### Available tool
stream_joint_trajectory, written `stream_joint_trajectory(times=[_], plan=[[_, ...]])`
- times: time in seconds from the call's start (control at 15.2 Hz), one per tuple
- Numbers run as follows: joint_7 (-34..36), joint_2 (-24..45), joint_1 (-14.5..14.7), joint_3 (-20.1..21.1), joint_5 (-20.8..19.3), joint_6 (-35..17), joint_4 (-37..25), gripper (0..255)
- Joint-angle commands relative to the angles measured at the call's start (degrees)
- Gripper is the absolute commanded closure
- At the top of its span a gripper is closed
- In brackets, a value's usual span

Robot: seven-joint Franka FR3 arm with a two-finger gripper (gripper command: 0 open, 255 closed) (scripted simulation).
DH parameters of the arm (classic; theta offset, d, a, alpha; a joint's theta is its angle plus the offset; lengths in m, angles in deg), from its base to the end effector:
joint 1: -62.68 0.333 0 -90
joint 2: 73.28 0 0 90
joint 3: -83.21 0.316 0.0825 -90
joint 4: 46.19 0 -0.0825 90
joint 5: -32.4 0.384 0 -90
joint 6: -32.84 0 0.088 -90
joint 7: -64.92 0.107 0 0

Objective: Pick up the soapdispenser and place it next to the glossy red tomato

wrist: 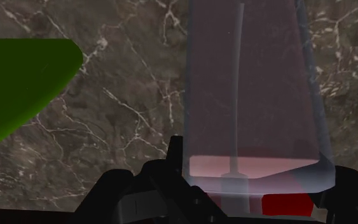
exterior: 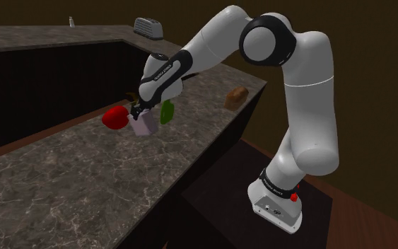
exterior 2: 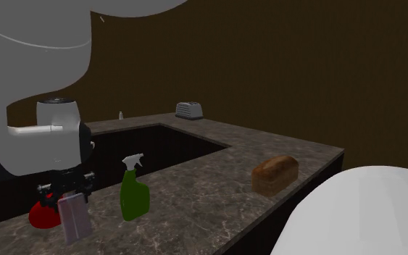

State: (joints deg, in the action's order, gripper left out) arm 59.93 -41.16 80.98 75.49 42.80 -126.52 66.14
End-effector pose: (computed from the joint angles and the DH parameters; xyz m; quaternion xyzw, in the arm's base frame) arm 0.6307 0.1143 0.2146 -0.9885 -0.0695 -0.1333 0.0154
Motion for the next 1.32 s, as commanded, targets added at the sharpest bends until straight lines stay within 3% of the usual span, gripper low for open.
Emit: stream_joint_trajectory(times=[0.0,0.07,0.13,0.46,0.73,1.25], plan=[[0.08,0.39,-0.02,-0.1,-0.02,0.03,0.4,255],[0.08,0.39,-0.02,-0.09,-0.02,0.03,0.4,255],[0.14,0.33,0.07,-0.1,-0.02,-0.13,0.61,0],[0.08,0.39,-0.02,-0.09,-0.02,0.03,0.4,0],[1.2,-6.83,1.45,-1.79,-1.58,3.84,3.81,0],[1.2,-6.83,1.44,-1.78,-1.58,3.84,3.81,0]])
